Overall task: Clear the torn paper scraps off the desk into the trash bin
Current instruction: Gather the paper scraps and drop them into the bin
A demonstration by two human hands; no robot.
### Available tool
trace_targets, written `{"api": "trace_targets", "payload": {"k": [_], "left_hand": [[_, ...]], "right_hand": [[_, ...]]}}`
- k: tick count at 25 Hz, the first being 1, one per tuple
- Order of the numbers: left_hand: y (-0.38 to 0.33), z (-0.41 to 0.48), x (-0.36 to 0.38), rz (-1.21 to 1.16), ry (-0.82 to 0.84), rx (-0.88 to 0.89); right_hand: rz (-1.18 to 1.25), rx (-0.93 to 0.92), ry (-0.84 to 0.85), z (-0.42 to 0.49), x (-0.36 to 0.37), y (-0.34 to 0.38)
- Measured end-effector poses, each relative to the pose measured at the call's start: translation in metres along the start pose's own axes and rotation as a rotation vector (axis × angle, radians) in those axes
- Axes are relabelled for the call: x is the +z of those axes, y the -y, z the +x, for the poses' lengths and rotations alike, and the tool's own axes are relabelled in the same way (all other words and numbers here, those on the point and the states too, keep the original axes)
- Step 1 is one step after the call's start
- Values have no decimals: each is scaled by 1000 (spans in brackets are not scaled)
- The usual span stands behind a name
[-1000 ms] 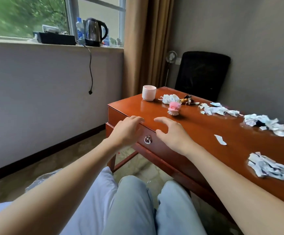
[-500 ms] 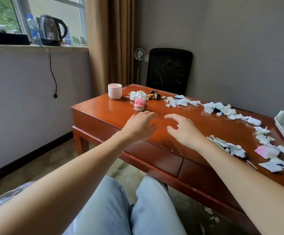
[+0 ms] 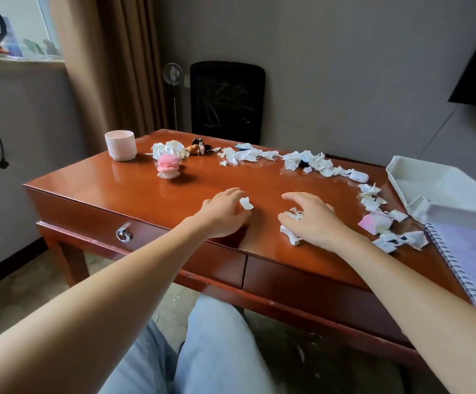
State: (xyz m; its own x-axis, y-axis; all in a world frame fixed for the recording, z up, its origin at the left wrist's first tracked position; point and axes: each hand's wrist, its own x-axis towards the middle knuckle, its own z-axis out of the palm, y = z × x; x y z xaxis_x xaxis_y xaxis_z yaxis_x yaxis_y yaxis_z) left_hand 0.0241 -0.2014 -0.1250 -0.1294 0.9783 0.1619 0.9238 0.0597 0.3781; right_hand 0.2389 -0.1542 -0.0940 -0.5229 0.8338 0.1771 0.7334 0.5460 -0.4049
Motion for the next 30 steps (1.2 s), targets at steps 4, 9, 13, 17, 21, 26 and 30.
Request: {"api": "trace_targets", "payload": {"k": [4, 9, 13, 17, 21, 26, 30], "left_hand": [[-17, 15, 19, 25, 53, 3], [-33, 25, 29, 55, 82, 64], [-42, 30, 32, 66, 77, 121], [-42, 35, 33, 83, 53, 200], [-36, 42, 32, 51, 8, 220], [-26, 53, 31, -5, -8, 213], [-18, 62, 30, -5, -20, 206]], "right_hand": [[-130, 88, 104, -4, 3, -27], [-125, 77, 130, -1, 11, -37], [-142, 41, 121, 10, 17, -44], [-121, 31, 108, 23, 22, -48], [-114, 2, 121, 36, 26, -44], [-72, -40, 93, 51, 34, -39], [-63, -44, 72, 64, 41, -35]]}}
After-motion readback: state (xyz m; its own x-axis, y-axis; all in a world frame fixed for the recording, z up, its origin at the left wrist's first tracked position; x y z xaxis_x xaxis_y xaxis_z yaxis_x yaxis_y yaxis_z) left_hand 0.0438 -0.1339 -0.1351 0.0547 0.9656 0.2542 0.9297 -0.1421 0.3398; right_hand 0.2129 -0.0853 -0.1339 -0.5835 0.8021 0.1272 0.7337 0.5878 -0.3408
